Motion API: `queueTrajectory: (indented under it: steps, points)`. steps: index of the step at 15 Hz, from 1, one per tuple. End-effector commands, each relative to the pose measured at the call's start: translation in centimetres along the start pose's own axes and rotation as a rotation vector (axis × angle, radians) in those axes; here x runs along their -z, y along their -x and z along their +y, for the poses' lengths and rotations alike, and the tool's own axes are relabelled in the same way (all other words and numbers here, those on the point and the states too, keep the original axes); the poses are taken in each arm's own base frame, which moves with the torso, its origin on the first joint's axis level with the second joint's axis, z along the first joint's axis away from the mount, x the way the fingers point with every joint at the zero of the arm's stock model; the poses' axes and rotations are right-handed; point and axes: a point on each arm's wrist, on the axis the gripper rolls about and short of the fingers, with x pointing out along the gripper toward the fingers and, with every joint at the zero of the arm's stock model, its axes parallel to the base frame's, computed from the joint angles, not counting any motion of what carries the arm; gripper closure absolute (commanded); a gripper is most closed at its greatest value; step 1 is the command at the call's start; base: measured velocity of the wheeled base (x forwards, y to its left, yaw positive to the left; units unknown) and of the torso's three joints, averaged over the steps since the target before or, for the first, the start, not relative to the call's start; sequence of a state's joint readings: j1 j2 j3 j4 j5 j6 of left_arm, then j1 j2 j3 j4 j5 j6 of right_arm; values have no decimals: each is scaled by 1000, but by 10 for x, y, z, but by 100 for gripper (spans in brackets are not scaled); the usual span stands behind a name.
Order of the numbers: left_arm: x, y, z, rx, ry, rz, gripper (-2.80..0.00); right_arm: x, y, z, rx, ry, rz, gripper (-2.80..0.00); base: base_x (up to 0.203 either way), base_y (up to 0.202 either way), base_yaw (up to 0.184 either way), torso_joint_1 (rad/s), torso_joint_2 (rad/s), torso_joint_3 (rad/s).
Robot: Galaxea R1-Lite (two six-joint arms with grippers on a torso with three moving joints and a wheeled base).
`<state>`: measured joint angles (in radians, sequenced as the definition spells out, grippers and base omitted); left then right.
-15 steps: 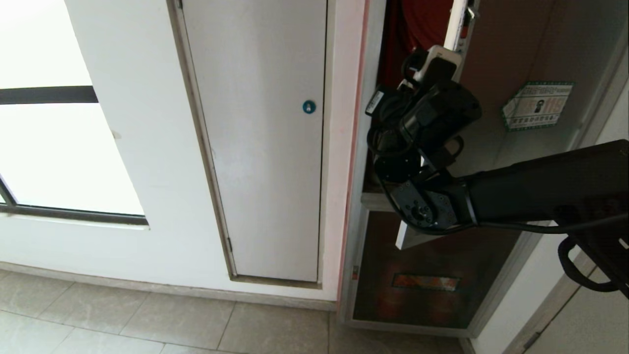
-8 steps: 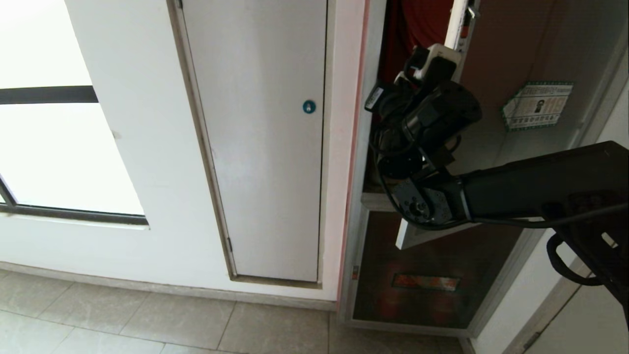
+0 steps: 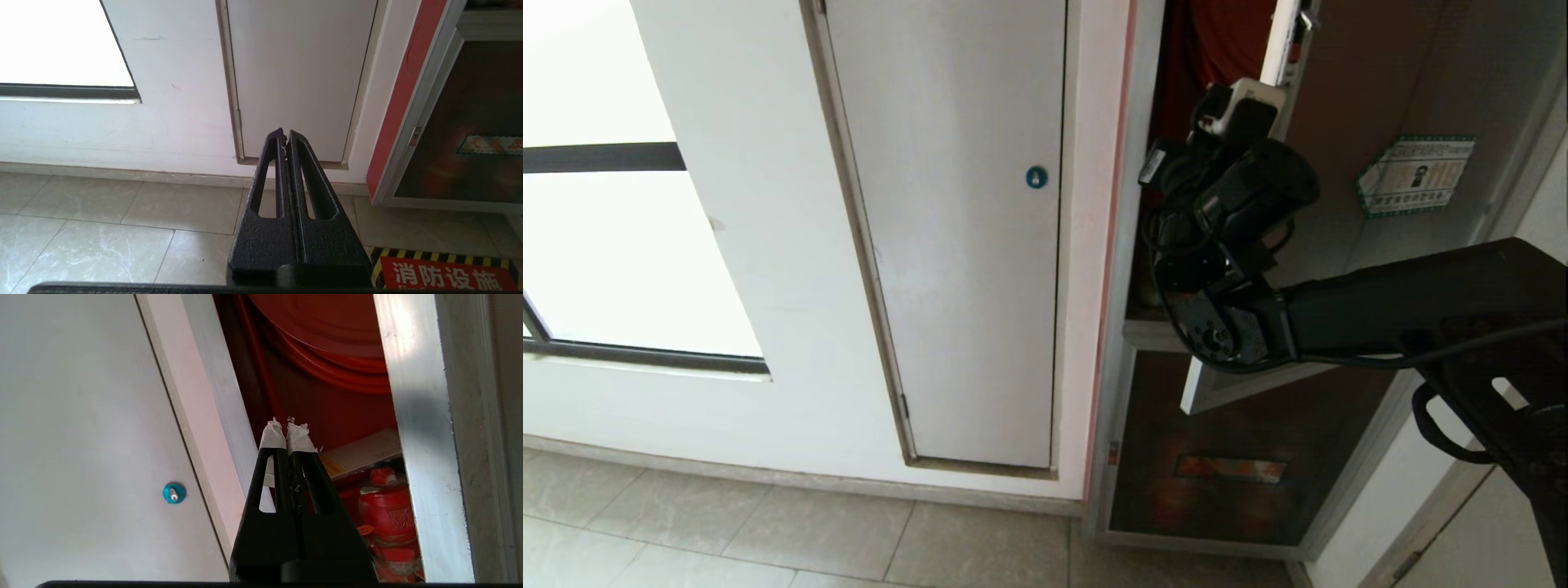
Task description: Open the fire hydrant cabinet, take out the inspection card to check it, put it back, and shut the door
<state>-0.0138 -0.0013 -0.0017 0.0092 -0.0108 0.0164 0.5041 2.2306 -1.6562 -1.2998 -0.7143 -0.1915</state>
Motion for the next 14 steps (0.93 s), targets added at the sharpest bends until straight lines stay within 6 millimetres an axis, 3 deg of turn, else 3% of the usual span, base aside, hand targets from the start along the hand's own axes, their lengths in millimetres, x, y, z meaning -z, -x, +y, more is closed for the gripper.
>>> queueTrajectory:
  steps: [1, 14]
  points:
    - [0, 0, 0, 0, 0, 1, 0, 0, -1, -1, 10, -1, -6, 0, 0, 0, 0, 0, 0, 0]
    - [0, 0, 0, 0, 0, 1, 0, -10, -14, -21, 70, 19, -24, 0, 0, 0, 0, 0, 0, 0]
